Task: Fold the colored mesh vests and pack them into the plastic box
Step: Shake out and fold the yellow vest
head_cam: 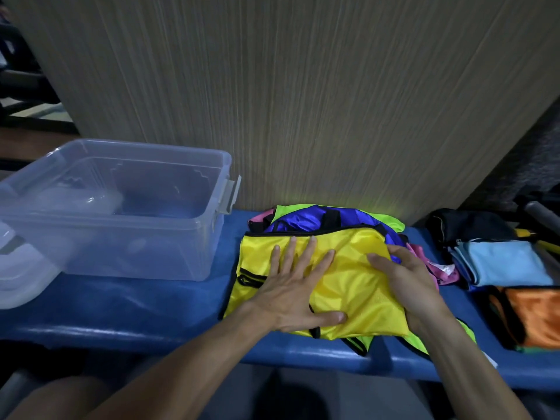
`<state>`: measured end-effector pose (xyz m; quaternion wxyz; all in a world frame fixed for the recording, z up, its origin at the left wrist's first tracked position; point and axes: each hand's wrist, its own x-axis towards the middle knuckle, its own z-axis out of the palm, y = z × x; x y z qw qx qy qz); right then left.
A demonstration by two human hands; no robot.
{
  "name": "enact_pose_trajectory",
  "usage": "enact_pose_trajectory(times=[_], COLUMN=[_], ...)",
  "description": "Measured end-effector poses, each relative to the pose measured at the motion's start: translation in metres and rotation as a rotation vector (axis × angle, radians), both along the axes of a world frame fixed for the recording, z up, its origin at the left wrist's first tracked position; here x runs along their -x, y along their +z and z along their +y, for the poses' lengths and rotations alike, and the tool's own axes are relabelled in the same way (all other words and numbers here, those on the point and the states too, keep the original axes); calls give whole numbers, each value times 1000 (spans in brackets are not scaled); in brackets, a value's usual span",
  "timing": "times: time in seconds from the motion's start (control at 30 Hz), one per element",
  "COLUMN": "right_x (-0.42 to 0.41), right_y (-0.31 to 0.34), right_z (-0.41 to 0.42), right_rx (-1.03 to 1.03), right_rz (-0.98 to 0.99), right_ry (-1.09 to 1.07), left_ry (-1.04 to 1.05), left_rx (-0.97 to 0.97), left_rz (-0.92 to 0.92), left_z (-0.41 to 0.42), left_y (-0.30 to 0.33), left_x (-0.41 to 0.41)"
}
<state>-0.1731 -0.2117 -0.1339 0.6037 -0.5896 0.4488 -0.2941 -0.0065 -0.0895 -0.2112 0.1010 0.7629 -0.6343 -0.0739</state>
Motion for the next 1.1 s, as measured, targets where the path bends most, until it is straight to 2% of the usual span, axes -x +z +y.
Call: enact_pose_trajectory(times=[0.17, 0.23, 0.3, 0.4, 0.47, 0.53, 0.6, 0.8, 0.87, 0.97, 1.03, 1.1], right_x=[5, -1, -11, -40, -65, -90, -111, -108, -92, -64, -52, -45], right_y=[11, 15, 15, 7, 0, -10, -21, -40, -40, -44, -50, -58], right_z=[7, 14, 24, 44, 60, 76, 91, 96, 92, 92, 99, 106], right_rx=[-2, 16, 47, 201, 374, 485, 504, 609, 787, 1144, 1267, 1336], right_rz=[-49, -94, -119, -56, 18, 77, 142, 262, 303, 563, 716, 757], right_ry=[32, 53, 108, 207, 298, 428, 548, 680, 709, 693, 605, 530], left_ry=[51, 49, 70, 225, 269, 289, 349, 640, 658, 680, 691, 695], left_rx=[158, 246, 390, 545, 474, 350, 309, 414, 423, 418, 400, 389], left_rz=[-82, 0, 187, 727, 1068, 1262, 1275, 1110, 1044, 989, 945, 876], left_z=[6, 11, 15, 22, 31, 39, 40, 32, 29, 25, 22, 20], left_y=[3, 7, 13, 35, 55, 65, 58, 31, 28, 24, 21, 21], left_x=[1, -8, -21, -44, -56, -65, -73, -83, -84, -88, -90, -89])
